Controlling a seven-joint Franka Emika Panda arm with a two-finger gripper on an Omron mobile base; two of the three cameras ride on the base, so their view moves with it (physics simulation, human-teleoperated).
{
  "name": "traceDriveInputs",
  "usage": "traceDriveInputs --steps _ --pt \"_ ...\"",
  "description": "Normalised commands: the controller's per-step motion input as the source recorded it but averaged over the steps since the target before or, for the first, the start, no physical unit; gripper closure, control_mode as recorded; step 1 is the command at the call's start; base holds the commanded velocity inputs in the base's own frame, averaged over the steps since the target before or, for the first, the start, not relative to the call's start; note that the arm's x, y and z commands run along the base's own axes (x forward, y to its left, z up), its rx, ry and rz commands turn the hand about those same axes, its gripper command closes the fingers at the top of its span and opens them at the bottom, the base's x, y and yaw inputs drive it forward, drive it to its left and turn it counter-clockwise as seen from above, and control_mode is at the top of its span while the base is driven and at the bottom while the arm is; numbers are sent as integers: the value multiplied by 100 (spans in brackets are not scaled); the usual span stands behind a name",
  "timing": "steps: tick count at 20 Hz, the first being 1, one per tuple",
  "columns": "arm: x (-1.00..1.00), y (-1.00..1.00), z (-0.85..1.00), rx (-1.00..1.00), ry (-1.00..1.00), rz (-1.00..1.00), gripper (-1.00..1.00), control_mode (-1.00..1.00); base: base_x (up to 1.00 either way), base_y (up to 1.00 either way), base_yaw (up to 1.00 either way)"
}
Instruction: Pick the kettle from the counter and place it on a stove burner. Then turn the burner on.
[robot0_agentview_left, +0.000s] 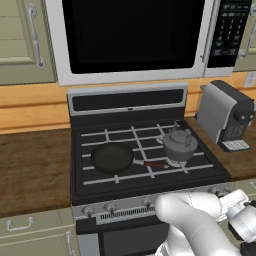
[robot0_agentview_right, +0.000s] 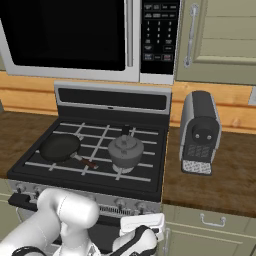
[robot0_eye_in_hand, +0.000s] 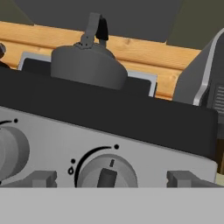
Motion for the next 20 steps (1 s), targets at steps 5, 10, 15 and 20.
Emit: traceDriveInputs --steps 5,10,15,20 --pt "2 -1 -4 0 1 0 -100 -100 0 0 0" --pt "0 0 -2 0 1 0 -100 -100 0 0 0" --pt "2 0 0 0 0 0 100 -100 0 0 0" --pt "0 0 0 0 0 0 100 -100 0 0 0"
